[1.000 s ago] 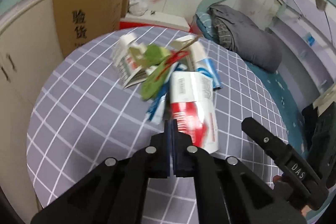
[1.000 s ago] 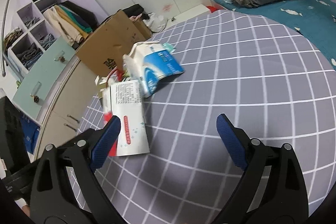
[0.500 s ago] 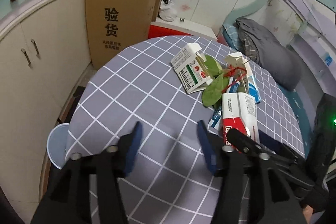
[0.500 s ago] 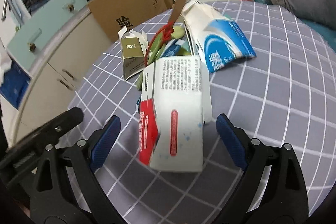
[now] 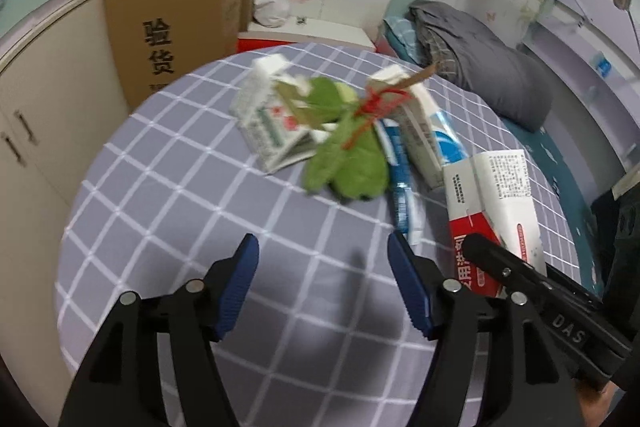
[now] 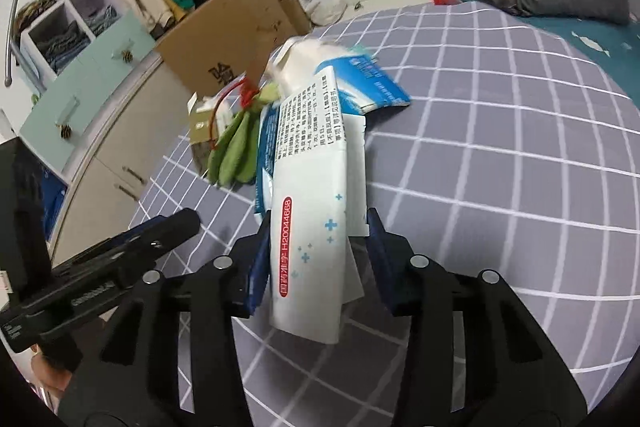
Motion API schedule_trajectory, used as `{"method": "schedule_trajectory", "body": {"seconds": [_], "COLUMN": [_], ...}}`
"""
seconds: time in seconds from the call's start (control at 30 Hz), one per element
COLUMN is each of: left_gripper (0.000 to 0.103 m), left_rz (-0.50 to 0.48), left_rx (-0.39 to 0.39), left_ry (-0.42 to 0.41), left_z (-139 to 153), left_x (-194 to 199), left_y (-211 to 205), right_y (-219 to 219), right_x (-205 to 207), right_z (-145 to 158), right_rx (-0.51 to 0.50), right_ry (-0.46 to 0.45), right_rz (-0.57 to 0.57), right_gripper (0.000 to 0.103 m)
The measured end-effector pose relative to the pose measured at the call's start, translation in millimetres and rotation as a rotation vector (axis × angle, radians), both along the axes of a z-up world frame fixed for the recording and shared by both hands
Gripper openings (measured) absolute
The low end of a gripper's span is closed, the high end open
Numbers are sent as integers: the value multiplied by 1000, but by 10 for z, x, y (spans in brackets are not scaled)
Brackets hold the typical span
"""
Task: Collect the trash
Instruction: 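Grasp the white detergent box with the right tool while the left tool grasps the blue tube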
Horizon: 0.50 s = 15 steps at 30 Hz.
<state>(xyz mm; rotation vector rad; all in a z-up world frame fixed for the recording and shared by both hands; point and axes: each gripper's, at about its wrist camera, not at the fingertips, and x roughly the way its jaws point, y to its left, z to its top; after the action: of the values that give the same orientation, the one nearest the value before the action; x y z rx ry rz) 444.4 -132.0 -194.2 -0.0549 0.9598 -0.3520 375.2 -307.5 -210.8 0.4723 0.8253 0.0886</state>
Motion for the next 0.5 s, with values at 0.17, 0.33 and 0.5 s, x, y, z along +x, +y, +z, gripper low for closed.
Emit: {"method": "schedule_trajectory", "body": {"seconds": [0.17, 0.33, 0.5], "left_gripper": [65, 48, 11], "left_rz": [-30, -35, -59], "left_rx": [23, 56, 81], "left_ry": [-5, 10, 8], "left_z": [-42, -135, -145], "left_x": [70, 198, 210], "left_y": [-318, -571, -725], "right_y": [-208, -354, -372], "right_x": [-63, -81, -91], "right_z": [-8, -58, -69], "right_rx": [14, 25, 34], "right_ry": [-10, -3, -8], "right_rz": [-39, -50, -35], "right_gripper": [43, 43, 43]}}
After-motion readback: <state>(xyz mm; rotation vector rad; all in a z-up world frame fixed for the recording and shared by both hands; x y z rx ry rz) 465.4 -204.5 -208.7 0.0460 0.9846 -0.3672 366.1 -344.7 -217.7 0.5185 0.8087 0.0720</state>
